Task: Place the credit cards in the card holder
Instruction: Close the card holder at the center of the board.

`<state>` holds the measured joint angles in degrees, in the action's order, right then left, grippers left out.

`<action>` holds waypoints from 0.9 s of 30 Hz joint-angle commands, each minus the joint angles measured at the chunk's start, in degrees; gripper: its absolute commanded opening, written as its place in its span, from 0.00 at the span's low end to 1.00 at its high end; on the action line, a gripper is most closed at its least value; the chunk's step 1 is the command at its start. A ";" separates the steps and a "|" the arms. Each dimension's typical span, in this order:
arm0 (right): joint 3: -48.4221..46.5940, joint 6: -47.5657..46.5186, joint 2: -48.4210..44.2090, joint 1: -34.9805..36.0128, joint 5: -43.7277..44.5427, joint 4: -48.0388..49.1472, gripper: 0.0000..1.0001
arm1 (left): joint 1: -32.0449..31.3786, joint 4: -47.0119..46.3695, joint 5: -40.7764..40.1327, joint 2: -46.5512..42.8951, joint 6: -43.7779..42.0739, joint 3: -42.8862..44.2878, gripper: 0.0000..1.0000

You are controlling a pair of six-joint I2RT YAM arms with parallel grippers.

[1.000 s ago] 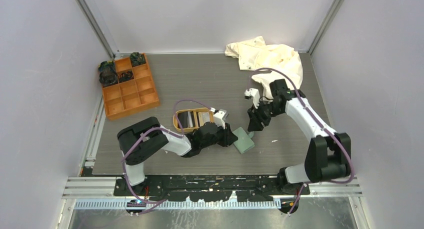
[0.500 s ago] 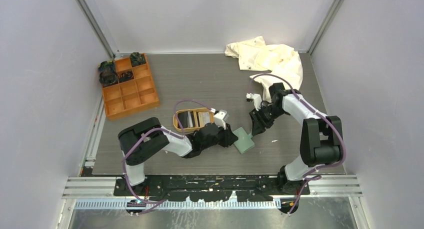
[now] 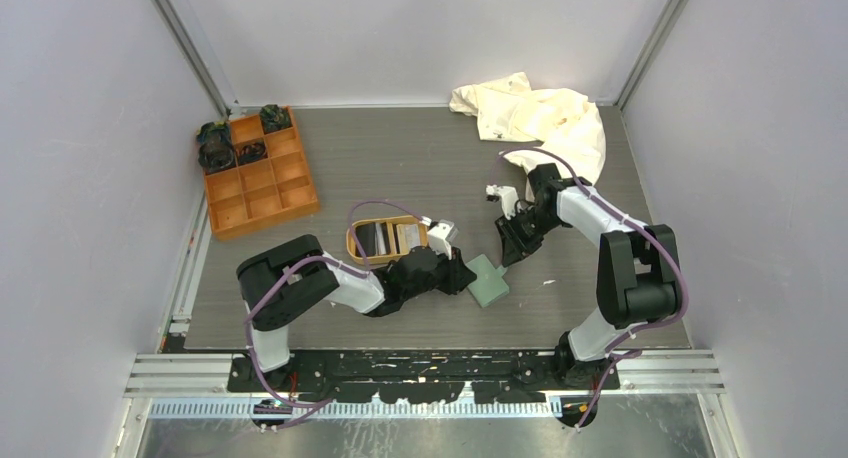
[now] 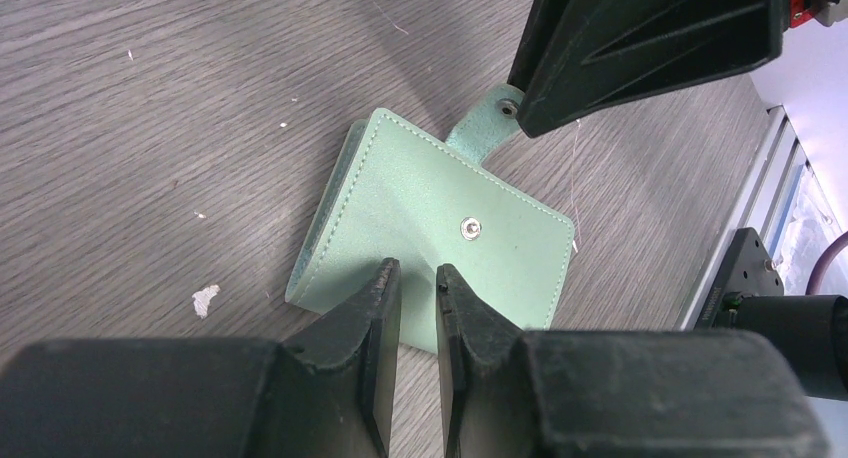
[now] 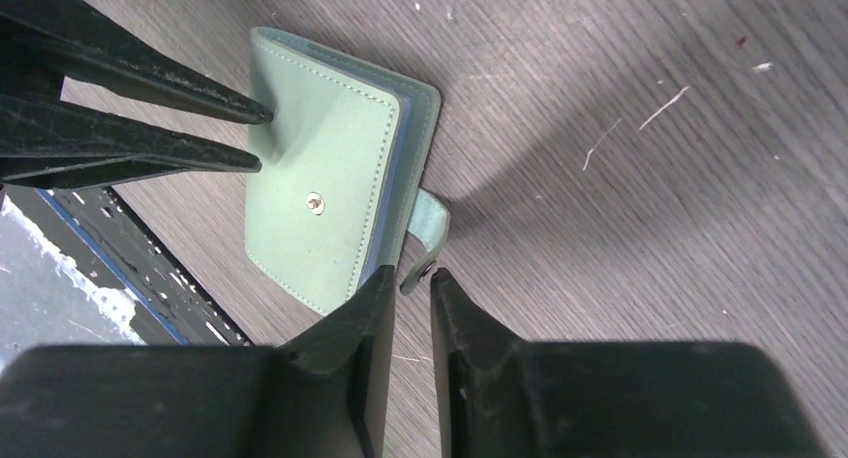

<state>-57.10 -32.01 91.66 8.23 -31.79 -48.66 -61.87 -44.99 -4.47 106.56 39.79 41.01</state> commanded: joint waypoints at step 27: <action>0.18 -2.20 -6.66 0.42 -1.41 4.81 0.01 | 6.18 19.64 9.37 -10.65 -7.43 4.18 0.46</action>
<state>-57.01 -32.64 87.35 8.27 -31.03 -45.63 -56.07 -31.92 1.30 98.28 36.88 41.43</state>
